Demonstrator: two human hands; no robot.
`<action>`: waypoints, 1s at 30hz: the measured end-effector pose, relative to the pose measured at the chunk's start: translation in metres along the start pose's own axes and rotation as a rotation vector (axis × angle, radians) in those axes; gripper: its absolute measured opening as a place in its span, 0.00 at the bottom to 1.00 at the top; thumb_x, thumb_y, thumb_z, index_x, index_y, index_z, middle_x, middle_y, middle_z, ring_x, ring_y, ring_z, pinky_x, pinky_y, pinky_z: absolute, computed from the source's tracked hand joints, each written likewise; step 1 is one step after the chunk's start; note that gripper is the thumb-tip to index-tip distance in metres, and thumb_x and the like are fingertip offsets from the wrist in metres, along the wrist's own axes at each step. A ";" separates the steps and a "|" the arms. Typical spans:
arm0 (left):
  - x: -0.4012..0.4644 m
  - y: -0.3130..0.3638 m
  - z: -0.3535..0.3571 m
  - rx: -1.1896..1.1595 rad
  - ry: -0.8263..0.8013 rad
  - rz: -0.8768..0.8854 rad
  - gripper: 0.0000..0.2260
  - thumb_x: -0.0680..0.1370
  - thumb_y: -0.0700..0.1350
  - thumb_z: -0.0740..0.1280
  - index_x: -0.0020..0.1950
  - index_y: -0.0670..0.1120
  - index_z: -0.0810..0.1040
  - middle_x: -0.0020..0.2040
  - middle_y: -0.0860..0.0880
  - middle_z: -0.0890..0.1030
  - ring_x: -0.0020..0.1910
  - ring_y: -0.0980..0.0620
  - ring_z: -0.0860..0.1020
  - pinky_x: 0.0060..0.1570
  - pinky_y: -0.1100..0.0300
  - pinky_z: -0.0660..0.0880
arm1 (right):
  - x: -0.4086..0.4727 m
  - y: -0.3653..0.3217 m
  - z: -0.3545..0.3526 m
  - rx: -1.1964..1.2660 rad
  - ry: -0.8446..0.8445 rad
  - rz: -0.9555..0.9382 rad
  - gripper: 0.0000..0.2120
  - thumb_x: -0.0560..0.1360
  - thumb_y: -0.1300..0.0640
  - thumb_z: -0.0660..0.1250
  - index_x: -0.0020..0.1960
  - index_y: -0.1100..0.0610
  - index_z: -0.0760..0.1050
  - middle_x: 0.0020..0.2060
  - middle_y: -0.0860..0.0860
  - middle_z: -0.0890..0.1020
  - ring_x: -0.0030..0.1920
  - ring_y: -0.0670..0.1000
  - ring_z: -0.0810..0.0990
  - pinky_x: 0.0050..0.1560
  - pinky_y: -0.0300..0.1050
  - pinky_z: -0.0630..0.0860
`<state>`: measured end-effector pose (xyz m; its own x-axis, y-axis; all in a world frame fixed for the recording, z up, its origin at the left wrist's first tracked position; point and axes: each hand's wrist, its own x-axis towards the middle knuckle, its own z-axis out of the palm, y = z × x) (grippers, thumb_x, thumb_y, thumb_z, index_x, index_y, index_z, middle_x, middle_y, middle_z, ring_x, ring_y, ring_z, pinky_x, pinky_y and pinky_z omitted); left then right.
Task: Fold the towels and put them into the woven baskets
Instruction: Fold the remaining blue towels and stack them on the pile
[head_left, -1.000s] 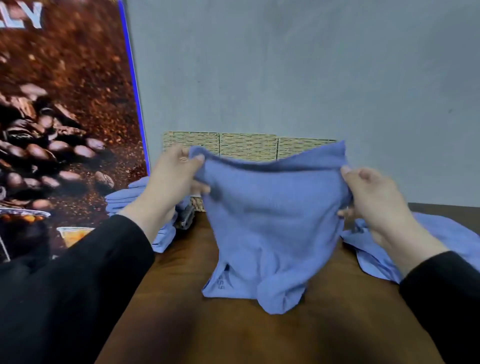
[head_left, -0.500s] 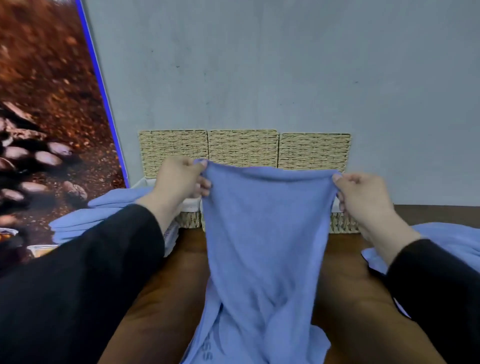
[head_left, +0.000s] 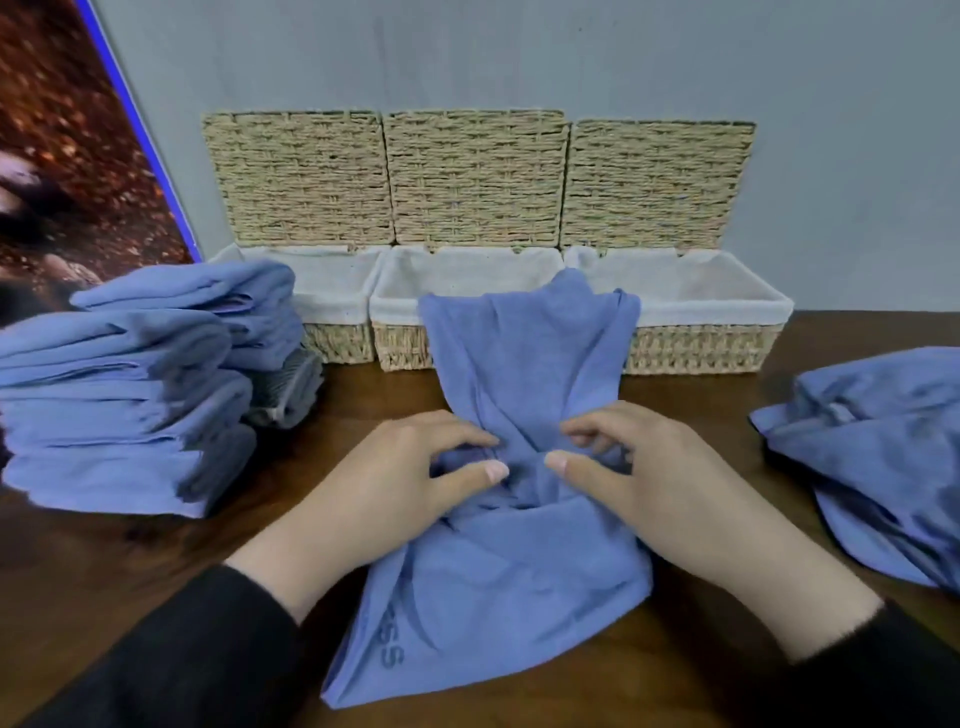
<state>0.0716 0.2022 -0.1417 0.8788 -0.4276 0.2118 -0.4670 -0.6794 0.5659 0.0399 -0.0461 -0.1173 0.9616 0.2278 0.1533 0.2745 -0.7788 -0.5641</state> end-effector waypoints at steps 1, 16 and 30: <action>-0.001 -0.003 0.000 0.057 -0.047 0.033 0.26 0.73 0.71 0.64 0.62 0.57 0.82 0.59 0.64 0.79 0.60 0.66 0.75 0.62 0.65 0.70 | -0.002 0.002 -0.003 -0.014 0.003 0.017 0.24 0.69 0.28 0.61 0.57 0.41 0.76 0.49 0.38 0.77 0.51 0.35 0.75 0.48 0.32 0.70; -0.016 -0.003 -0.034 0.023 0.430 -0.246 0.12 0.78 0.51 0.69 0.36 0.49 0.75 0.29 0.51 0.77 0.31 0.51 0.74 0.36 0.54 0.70 | 0.006 0.031 -0.003 0.138 0.443 0.108 0.06 0.77 0.56 0.71 0.42 0.50 0.78 0.40 0.46 0.75 0.40 0.44 0.73 0.41 0.32 0.67; -0.017 -0.001 -0.029 0.256 0.069 -0.275 0.15 0.78 0.53 0.70 0.40 0.44 0.72 0.32 0.48 0.72 0.35 0.50 0.72 0.36 0.51 0.65 | 0.002 -0.009 0.027 -0.073 0.076 -0.176 0.25 0.79 0.40 0.64 0.75 0.40 0.67 0.65 0.30 0.70 0.65 0.33 0.68 0.67 0.50 0.69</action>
<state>0.0597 0.2273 -0.1228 0.9752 -0.1732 0.1379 -0.2145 -0.8938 0.3939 0.0391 -0.0232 -0.1338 0.8959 0.3214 0.3068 0.4355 -0.7720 -0.4630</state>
